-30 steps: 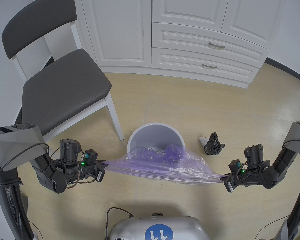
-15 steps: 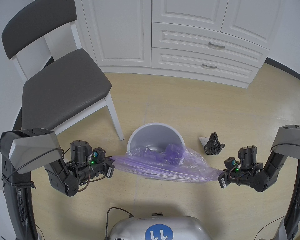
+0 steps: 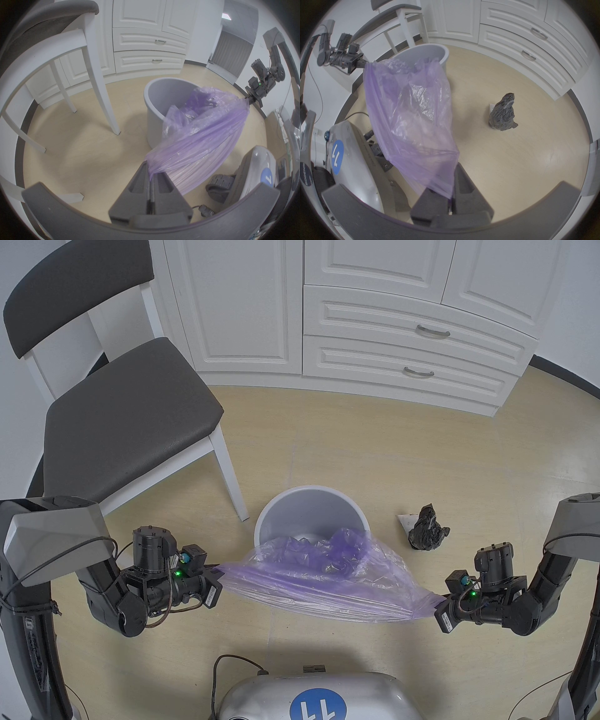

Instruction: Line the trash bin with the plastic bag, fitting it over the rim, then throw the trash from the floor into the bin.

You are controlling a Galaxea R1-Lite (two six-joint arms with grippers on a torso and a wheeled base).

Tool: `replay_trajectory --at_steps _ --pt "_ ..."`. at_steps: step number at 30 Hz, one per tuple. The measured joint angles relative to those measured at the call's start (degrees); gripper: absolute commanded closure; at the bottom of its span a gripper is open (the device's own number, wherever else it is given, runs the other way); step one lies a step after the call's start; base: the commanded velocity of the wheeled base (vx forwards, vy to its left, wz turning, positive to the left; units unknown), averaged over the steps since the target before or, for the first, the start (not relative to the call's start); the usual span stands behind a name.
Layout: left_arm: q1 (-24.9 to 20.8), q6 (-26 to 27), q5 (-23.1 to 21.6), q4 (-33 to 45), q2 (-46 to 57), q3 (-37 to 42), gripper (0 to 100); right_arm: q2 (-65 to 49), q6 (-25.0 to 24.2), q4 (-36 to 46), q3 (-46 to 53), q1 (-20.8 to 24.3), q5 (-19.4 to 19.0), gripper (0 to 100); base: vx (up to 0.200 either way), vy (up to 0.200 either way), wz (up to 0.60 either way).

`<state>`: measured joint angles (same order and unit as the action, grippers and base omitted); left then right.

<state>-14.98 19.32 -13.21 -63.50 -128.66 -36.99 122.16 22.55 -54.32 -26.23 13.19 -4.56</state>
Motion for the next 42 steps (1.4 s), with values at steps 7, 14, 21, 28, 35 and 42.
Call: replay_trajectory --at_steps 7,14,21,28,35,42 --pt "1.27 2.71 -2.08 4.38 1.26 1.05 100 0.09 1.88 0.4 1.05 0.26 0.07 100 0.0 0.0 0.0" --pt "1.49 2.11 -1.58 2.41 -1.24 -1.85 100 2.4 0.62 -0.09 -1.13 0.67 0.43 100 0.0 0.0 0.0" --pt "0.9 -4.05 3.5 -7.55 -6.64 -7.11 100 4.29 -4.41 -2.79 -4.02 0.83 3.67 100 0.0 0.0 0.0" --pt "0.21 -5.73 4.52 -11.3 -9.05 -9.03 100 4.94 -7.14 -11.95 -4.33 1.74 4.29 100 0.0 0.0 0.0" --pt "0.16 -5.47 4.18 -12.18 -8.69 -7.24 100 6.72 -10.41 -18.37 -4.63 3.38 4.32 100 0.0 0.0 0.0" --pt "1.18 -5.47 3.89 -12.09 -7.42 -6.91 100 10.28 -12.81 -26.89 -6.73 3.56 4.27 100 0.0 0.0 0.0"
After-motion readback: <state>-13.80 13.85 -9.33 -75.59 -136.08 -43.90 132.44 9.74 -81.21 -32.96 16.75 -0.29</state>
